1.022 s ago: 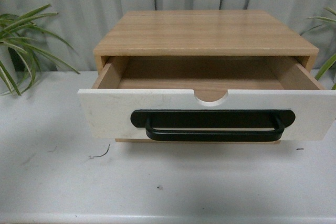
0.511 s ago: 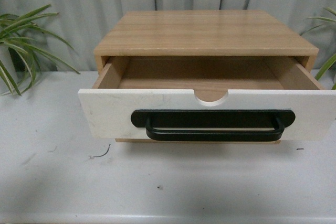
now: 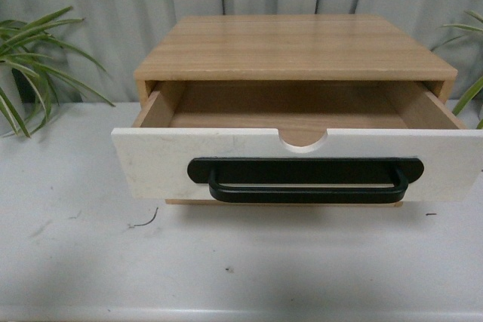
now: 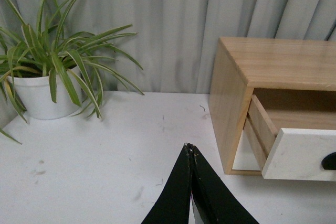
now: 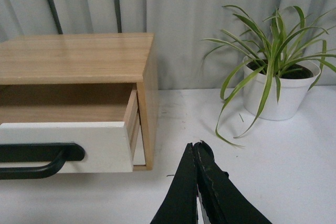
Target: Pull drawer
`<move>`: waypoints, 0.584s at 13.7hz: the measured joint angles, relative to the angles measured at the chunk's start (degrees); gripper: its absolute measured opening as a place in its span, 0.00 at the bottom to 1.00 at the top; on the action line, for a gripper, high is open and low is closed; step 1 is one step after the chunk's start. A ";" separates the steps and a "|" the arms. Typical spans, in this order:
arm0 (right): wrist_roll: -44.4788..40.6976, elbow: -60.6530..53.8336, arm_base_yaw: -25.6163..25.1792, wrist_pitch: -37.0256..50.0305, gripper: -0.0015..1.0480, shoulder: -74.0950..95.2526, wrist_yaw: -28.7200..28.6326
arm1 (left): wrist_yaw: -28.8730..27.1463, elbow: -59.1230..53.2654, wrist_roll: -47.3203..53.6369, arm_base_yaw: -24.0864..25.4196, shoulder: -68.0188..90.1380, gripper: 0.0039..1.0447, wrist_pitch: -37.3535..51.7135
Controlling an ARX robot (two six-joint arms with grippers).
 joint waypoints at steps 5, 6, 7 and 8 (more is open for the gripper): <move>0.00 -1.66 0.00 -3.87 0.02 -6.62 -0.02 | 0.07 -2.54 0.02 -0.09 -5.49 0.01 -2.38; 0.00 -1.66 0.00 -5.18 0.02 -7.78 0.00 | 0.07 -2.54 0.02 -0.09 -6.73 0.01 -3.28; 0.00 -1.66 0.00 -6.23 0.02 -8.90 0.00 | 0.04 -2.40 0.02 -0.09 -10.49 0.01 -9.55; 0.00 -1.66 0.00 -6.86 0.02 -9.73 0.00 | 0.07 -2.49 0.02 -0.09 -16.11 0.01 -13.75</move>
